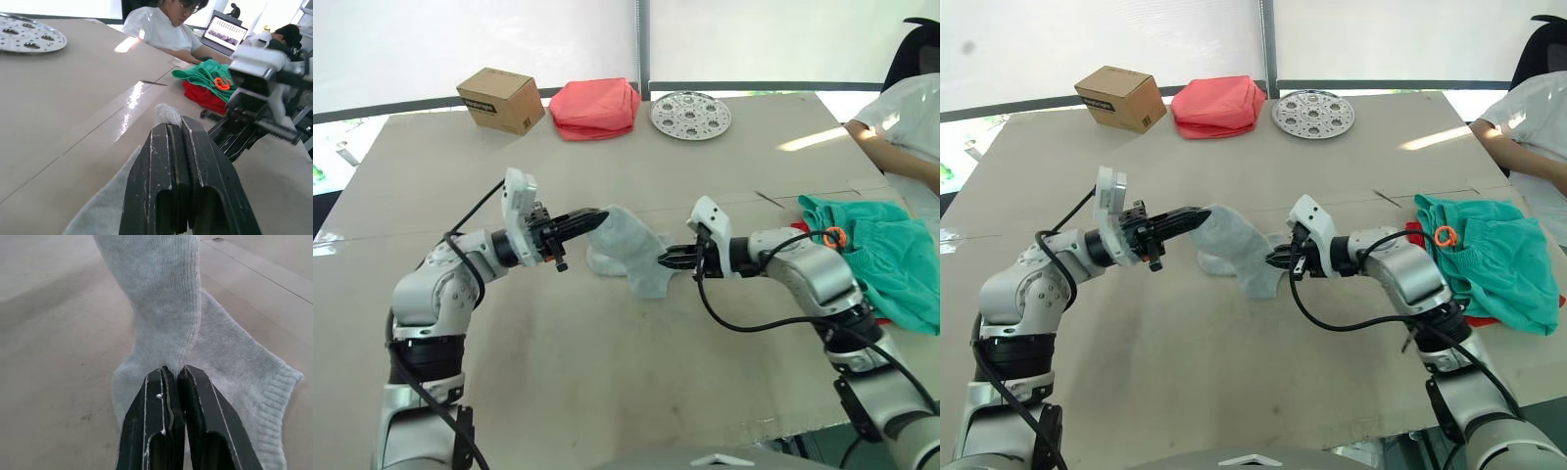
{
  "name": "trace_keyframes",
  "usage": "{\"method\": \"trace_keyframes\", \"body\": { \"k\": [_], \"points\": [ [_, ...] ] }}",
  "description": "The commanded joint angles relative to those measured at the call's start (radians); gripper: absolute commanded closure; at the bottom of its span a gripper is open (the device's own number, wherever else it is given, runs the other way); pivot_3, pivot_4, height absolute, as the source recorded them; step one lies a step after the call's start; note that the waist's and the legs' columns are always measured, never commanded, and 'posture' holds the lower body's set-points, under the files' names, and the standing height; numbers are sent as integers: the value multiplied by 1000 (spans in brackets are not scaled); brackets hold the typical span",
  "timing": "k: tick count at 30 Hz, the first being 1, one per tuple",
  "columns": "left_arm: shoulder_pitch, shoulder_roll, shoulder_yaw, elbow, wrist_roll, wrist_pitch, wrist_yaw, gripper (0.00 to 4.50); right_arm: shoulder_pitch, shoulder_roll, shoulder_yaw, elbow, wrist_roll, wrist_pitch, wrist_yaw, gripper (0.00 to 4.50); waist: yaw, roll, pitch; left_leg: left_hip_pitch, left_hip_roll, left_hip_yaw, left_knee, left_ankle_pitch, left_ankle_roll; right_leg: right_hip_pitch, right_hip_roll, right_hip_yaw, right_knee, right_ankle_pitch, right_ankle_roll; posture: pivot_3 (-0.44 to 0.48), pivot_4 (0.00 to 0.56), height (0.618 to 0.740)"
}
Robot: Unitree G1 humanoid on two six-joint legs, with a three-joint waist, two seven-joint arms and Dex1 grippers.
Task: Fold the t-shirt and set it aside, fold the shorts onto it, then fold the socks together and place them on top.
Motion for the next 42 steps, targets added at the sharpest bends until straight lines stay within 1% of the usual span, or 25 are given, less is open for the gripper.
{"method": "trace_keyframes", "body": {
  "k": [1, 3, 4, 6, 8, 9, 12, 14, 17, 19, 23, 27, 29, 31, 33, 35, 38, 40, 42],
  "points": [
    [21, -4, 55, 6, -28, -26, 9, 4500, -48, -51, -75, -118, 126, 110, 57, 4461, 1, 0, 0, 0, 0, 0, 0, 0, 0, 0, 0, 0, 0, 0, 0, 0, 150, 740],
    [47, -14, 80, -10, -42, -15, 41, 4500, -104, -117, -69, -111, 154, 151, 115, 4461, 1, 0, 0, 0, 0, 0, 0, 0, 0, 0, 0, 0, 0, 0, 0, 0, 150, 740],
    [74, -30, 98, -40, -54, -1, 84, 4500, -162, -159, -44, -62, 141, 150, 161, 4461, 0, 1, 1, 0, 0, 0, 0, 0, 0, 0, 0, 0, 0, 0, 0, 0, 150, 740],
    [124, -72, 119, -103, -64, 13, 177, 4500, -274, -213, 39, 76, 77, 96, 243, 4461, -1, 2, 2, 1, 1, 0, 0, 0, 1, 0, -3, 0, 0, 0, 0, 0, 150, 740],
    [158, -118, 127, -157, -65, 20, 269, 4500, -363, -218, 123, 243, -8, 3, 297, 4461, -2, 0, 1, 2, 0, 1, 0, 0, 1, 0, -3, 0, 0, 0, 0, 0, 150, 740],
    [176, -141, 129, -187, -65, 25, 315, 4500, -408, -200, 159, 342, -51, -51, 318, 4461, -2, -1, 0, 2, 0, 0, 0, 0, 1, 0, -3, 0, 0, 0, 0, 0, 150, 740],
    [240, -212, 119, -279, -25, 25, 472, 4500, -542, -100, 252, 673, -192, -261, 366, 4461, -3, -1, 0, 2, -1, 1, -1, 0, 1, 0, -1, 1, 0, 0, -1, 0, 150, 740],
    [277, -246, 104, -334, 0, 35, 564, 4500, -609, -23, 287, 855, -259, -373, 387, 4461, -4, -1, 1, 1, -1, 1, -1, 0, 0, 0, -1, 2, 0, 1, -1, 0, 150, 740],
    [318, -275, 90, -402, 1, 57, 651, 4500, -677, 69, 308, 1052, -336, -497, 416, 4461, -4, 0, 1, 1, -1, 1, -1, 1, -1, 0, 0, 2, 0, 3, 2, 0, 150, 740],
    [337, -282, 95, -444, -27, 82, 685, 4500, -709, 108, 299, 1134, -366, -545, 442, 4461, 0, 0, 1, 0, -1, 1, -1, 1, -1, 0, 0, 1, 0, 3, 2, 0, 150, 740],
    [368, -252, 110, -486, -81, 122, 682, 4500, -745, 130, 266, 1212, -399, -596, 509, 4461, 0, 0, 1, 0, -1, 0, -1, 0, -1, 0, -3, 0, -1, 0, -1, 0, 150, 740],
    [358, -218, 127, -456, -98, 136, 689, 4500, -761, 135, 243, 1244, -428, -626, 553, 4461, -3, 1, 2, 0, -1, 0, -1, 0, -1, 0, -3, 1, 0, 0, -1, 0, 150, 740],
    [356, -206, 132, -456, -149, 161, 671, 4500, -768, 136, 225, 1237, -430, -621, 586, 4461, -4, 1, 2, 1, -1, 0, -1, 0, -1, 0, -2, 1, 1, 0, -1, 0, 150, 740],
    [364, -173, 148, -474, -269, 222, 619, 4500, -771, 117, 212, 1184, -405, -607, 657, 4461, -5, 1, 2, 1, -1, 0, -1, 1, -2, 0, -2, 1, 1, 0, -2, 0, 150, 740],
    [382, -111, 163, -478, -357, 261, 526, 4500, -758, 73, 248, 1064, -295, -527, 699, 4461, -6, 2, 3, 1, -1, 0, -1, 3, -5, 0, -2, 1, 1, 0, -2, 0, 150, 740],
    [377, -76, 186, -446, -395, 265, 497, 4500, -732, 24, 307, 954, -223, -484, 704, 4461, -4, 3, 4, 0, 0, -1, -1, 3, -5, -1, -2, 0, 0, 0, -2, 0, 150, 740],
    [355, -51, 191, -402, -390, 250, 498, 4500, -717, 4, 338, 905, -198, -455, 704, 4461, -4, 3, 5, 1, 0, -1, -1, 3, -5, 0, -3, 0, 0, 0, -2, 0, 150, 740],
    [337, -48, 168, -371, -321, 223, 526, 4500, -715, 24, 339, 954, -245, -477, 704, 4461, -4, 3, 5, 1, -1, -1, -1, 2, -4, 0, -3, 0, 0, 0, -2, 0, 150, 740],
    [317, -52, 137, -339, -242, 189, 554, 4500, -714, 59, 341, 1033, -310, -517, 666, 4461, -4, 3, 4, 1, -2, 0, -1, 2, -4, 0, -3, 0, 0, 0, -1, 0, 150, 740]
  ]
}}
